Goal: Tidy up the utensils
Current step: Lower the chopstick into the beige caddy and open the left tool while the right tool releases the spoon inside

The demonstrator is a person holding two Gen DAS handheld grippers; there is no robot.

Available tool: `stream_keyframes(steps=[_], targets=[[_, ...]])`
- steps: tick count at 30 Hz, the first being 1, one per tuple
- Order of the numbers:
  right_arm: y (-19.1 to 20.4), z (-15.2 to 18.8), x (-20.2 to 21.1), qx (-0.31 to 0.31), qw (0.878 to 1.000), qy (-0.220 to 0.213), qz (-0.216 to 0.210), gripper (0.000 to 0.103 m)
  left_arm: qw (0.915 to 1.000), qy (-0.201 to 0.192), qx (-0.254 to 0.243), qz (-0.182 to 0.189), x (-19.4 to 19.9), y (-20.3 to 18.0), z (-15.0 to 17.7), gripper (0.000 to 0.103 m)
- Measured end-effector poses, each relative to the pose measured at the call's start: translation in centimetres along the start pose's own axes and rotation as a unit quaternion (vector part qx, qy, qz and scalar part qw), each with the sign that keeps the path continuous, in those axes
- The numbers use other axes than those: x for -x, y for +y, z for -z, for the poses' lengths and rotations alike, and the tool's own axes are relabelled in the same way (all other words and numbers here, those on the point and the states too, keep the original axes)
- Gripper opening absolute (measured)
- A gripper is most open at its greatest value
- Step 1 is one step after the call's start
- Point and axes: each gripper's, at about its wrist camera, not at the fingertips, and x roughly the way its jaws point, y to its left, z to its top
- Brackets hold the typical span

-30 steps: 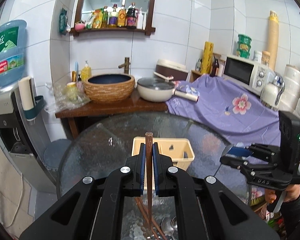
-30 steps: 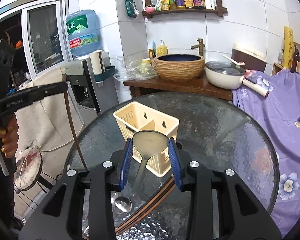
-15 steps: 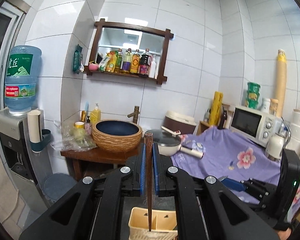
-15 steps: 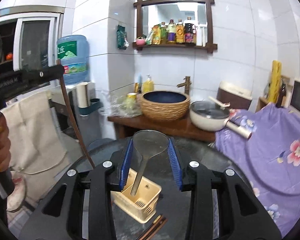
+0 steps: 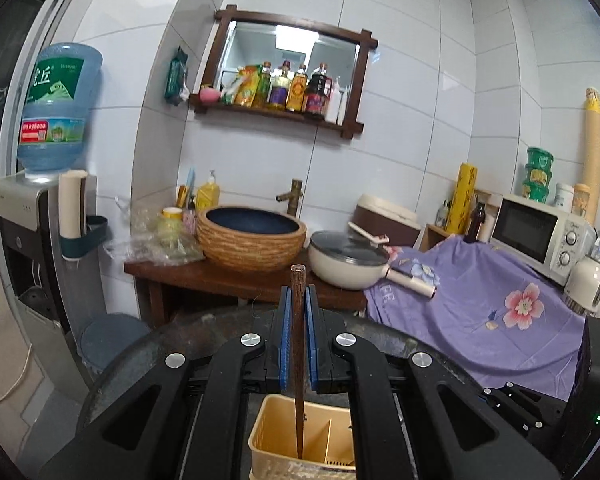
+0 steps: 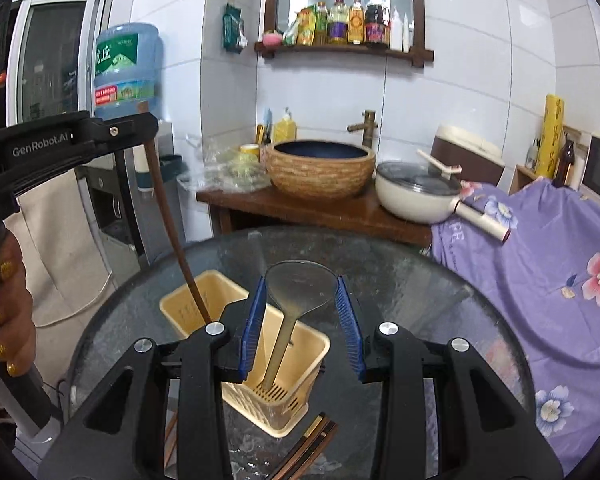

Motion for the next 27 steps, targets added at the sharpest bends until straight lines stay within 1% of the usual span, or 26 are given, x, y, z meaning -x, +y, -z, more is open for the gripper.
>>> stream_keyframes(steps=[6,12,17,27], targets=[[0.1,2.2,-1.8,-0.006,1.0,0.02,-0.006,0.037,0.9995,0.033,0.004,0.0,-1.6,0.8,2.5,0.007],[0.2,3.4,-2.8,-0.012,0.999,0.03,-0.007,0.037,0.9987,0.051,0.008,-0.001,-2.2,1.5,3.6,0.007],[0.1,3.6,-3.1,-0.016,0.999,0.033,-0.007,0.037,0.9978,0.065,0.015,-0.001,-3.0,1.8,4.2,0.007],[-0.5,4.0,-3.4,-0.025,0.999,0.034,-0.003,0.037,0.9973,0.069,0.021,-0.014,-3.5,2.6,4.5,0.007]])
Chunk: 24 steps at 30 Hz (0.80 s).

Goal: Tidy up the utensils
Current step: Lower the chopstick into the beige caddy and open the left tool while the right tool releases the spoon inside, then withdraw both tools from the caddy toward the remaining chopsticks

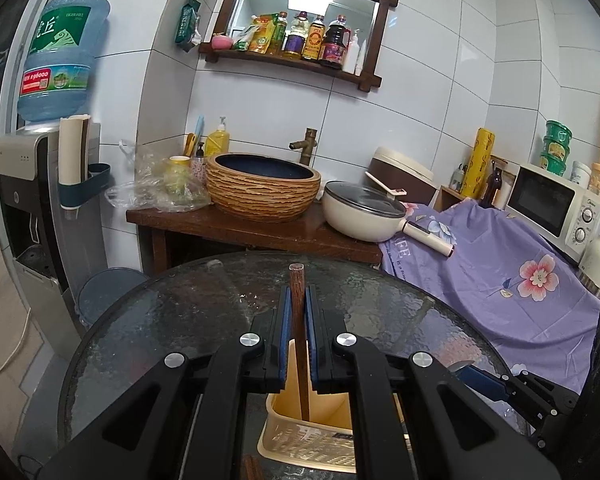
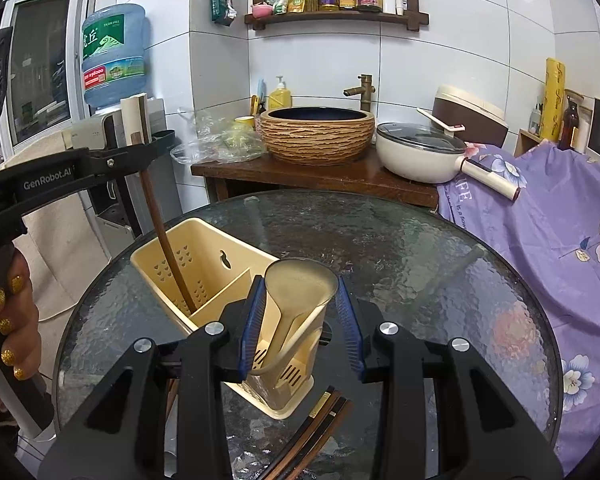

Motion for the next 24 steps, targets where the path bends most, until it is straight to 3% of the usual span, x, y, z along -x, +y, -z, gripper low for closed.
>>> stream_keyframes(steps=[3,6,12,14,17,20,24], targets=[[0.0,0.1,-0.2,-0.001,1.0,-0.002,0.004,0.045,1.0,0.008,0.0,-0.002,0.0,0.0,0.1,0.011],[-0.4,0.5,-0.3,-0.012,1.0,-0.003,0.002,0.056,0.9999,0.012,-0.003,-0.003,0.1,0.1,0.2,0.025],[-0.5,1.4,1.2,-0.011,1.0,-0.018,0.008,0.067,1.0,-0.003,-0.009,0.002,1.7,0.4,0.6,0.054],[-0.4,1.9,2.0,-0.009,1.0,-0.027,0.008,0.073,0.9999,-0.006,-0.01,0.004,2.3,0.4,1.0,0.07],[-0.3,3.0,3.5,-0.006,0.999,-0.034,0.011,0.077,0.9999,-0.011,-0.013,-0.003,3.7,0.6,2.0,0.086],[-0.4,4.8,4.9,-0.008,1.0,-0.029,0.005,0.079,0.9999,-0.002,-0.013,0.003,5.1,1.0,3.5,0.095],[-0.3,7.7,5.6,-0.006,1.0,-0.004,-0.001,0.082,0.9993,0.019,-0.029,0.009,6.2,0.9,5.8,0.096]])
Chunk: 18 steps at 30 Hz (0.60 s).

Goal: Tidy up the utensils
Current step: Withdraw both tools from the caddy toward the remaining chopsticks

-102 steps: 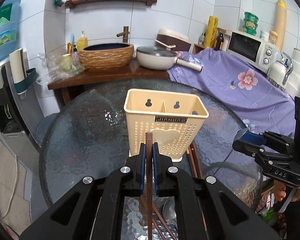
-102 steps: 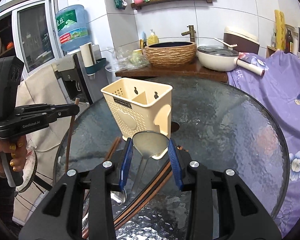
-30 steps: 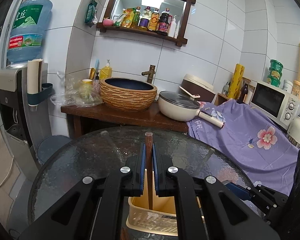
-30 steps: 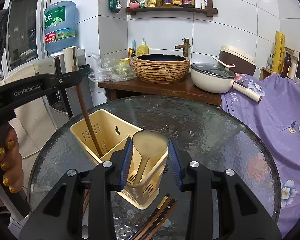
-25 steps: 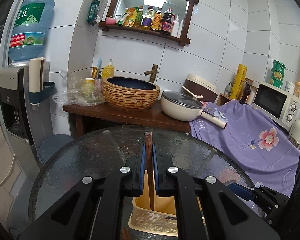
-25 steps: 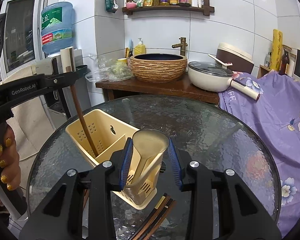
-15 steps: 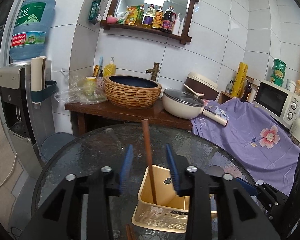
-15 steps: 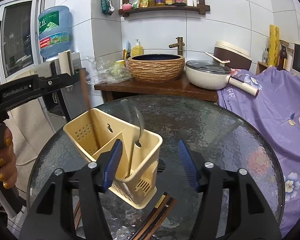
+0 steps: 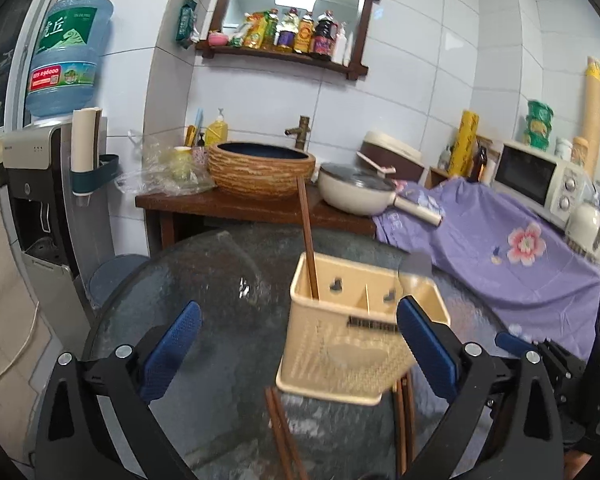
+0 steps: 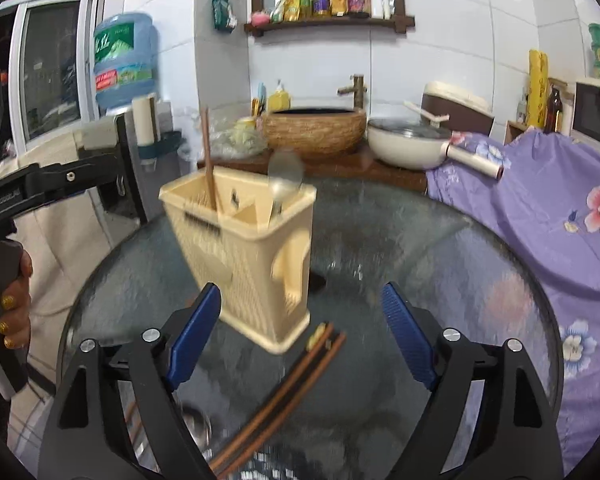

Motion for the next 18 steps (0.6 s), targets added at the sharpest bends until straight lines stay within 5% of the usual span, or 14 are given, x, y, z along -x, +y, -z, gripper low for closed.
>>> stream_keyframes(steps=[7,18], targets=[[0.1,4.9,-0.8,0.016,0.998,0.059,0.009,0.082,0.9976,0.052,-0.039,-0.025,0.5,0.1,5.8,0.095],[-0.3,8.9,-3.3,0.01,0.991,0.13,0.025,0.078,0.9888,0.145,-0.028,-0.025,-2.2,2.4,10.8,0.06]])
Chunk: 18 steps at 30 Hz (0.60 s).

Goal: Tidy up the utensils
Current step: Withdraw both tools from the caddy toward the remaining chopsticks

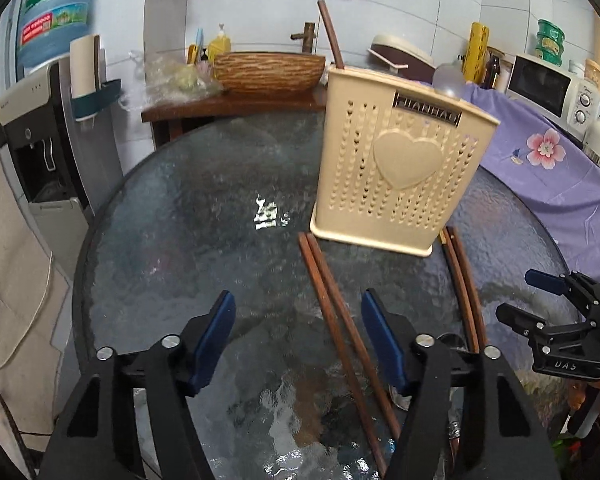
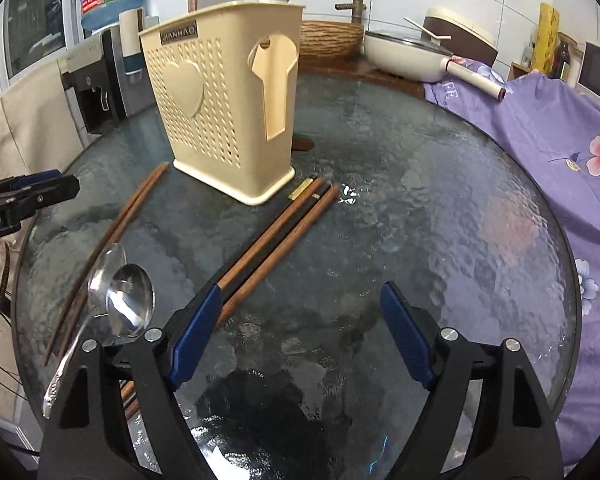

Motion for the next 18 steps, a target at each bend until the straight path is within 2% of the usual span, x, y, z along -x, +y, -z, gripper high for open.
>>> stream_keyframes(steps=[2,8,10,16,18], targets=[[0.3,-0.1,-0.4,0.003,1.0,0.007,0.001,0.075,0.9999,0.011,-0.002,0.002,-0.6,0.0,0.3,0.056],[1.2,-0.5,-1.3,0.007,1.0,0.02,0.001,0.07,0.9995,0.029,-0.014,0.007,-1.8,-0.9,0.9,0.051],[1.5,-0.5,-1.8,0.015,0.999,0.029,0.01,0.069,0.9992,0.034,-0.019,0.008,-2.2,-1.2,1.0,0.05],[0.9,-0.9,-2.0,0.01,0.999,0.043,0.0,0.068,0.9986,0.045,-0.027,0.007,-2.9,-1.7,1.3,0.049],[0.6,-1.2,-1.9,0.012,0.999,0.049,0.006,0.063,0.9985,0.047,-0.026,0.006,-3.0,-1.6,1.3,0.049]])
